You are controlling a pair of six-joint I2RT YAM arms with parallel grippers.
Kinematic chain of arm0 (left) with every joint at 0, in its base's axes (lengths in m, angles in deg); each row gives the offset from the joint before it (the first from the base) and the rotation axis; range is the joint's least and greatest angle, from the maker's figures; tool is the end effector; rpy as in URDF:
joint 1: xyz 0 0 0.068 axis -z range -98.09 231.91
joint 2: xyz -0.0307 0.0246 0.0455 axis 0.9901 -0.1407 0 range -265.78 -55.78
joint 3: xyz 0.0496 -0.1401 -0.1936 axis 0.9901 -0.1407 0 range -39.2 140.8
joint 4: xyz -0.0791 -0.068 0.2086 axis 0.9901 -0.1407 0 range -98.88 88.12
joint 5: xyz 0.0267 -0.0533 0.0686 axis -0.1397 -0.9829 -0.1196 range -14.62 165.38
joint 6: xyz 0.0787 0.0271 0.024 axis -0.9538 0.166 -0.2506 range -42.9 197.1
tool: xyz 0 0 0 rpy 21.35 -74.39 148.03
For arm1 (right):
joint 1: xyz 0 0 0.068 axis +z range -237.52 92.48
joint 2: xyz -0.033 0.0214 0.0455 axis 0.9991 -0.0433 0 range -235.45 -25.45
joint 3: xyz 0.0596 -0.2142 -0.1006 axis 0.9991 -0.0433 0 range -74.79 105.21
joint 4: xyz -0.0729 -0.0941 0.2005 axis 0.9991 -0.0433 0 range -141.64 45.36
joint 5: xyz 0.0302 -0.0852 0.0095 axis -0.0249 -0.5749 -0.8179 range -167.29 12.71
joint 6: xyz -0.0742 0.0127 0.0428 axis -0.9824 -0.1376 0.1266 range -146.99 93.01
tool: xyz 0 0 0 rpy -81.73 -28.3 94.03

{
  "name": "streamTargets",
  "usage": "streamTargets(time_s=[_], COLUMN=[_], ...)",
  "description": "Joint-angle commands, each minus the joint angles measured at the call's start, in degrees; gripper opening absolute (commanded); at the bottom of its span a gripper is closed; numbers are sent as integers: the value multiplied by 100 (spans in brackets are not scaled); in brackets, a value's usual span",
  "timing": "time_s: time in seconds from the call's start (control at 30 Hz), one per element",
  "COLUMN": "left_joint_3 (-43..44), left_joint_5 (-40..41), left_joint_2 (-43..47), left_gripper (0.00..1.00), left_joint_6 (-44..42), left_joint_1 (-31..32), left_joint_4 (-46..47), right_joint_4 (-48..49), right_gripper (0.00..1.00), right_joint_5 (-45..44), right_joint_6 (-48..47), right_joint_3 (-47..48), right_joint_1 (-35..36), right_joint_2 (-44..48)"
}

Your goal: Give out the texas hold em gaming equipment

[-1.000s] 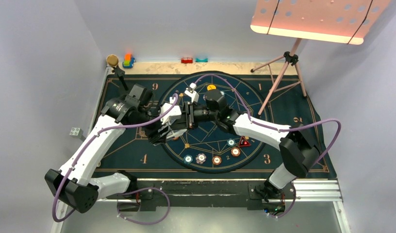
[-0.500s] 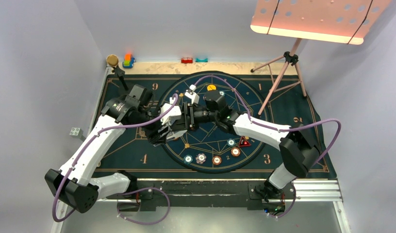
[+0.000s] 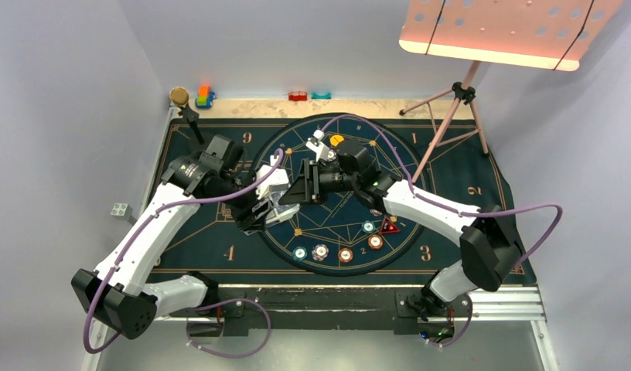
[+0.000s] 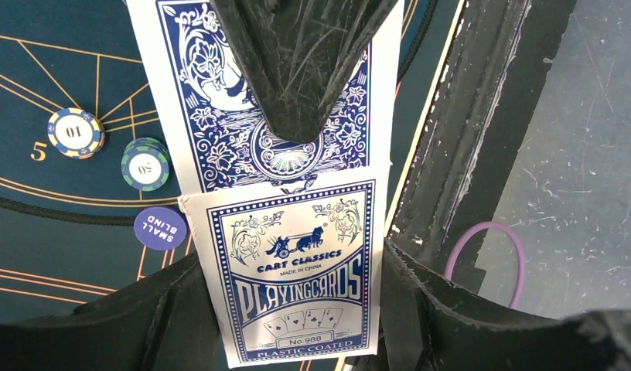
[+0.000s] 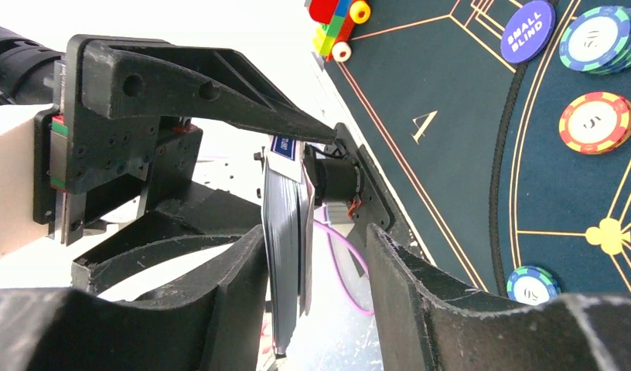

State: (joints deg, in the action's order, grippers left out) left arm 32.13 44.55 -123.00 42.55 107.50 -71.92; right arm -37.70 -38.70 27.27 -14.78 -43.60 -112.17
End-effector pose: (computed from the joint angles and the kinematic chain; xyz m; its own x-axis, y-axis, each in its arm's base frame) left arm 0.1599 -0.1203 0.2771 -0.3610 0.7128 -0.6013 0.9277 0.3400 -0.1540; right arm 0.2199 0.2780 0.2591 -0.9256 -0.0106 -0.3784 -0.3658 0.2816 0.8871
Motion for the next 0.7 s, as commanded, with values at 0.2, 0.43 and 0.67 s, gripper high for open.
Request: streamTargets(time_s=[0.2, 0.43, 0.67], left_joint_3=[62, 36, 21], left_joint_5=[-362, -380, -376], left_joint_2=[220, 229, 218], left_gripper=[20, 20, 21], left_joint_6=[106, 122, 181], left_joint_1=[11, 9, 10], left_joint_4=[-112, -82, 16], right_joint_4=[-595, -632, 42], right_gripper=[44, 40, 67], right_joint_5=[-356, -348, -31], right_joint_6=[-575, -600, -177], right_joint_3=[-48, -295, -375], right_joint_1=[-178, -427, -401], right_joint_2=[346, 681, 631])
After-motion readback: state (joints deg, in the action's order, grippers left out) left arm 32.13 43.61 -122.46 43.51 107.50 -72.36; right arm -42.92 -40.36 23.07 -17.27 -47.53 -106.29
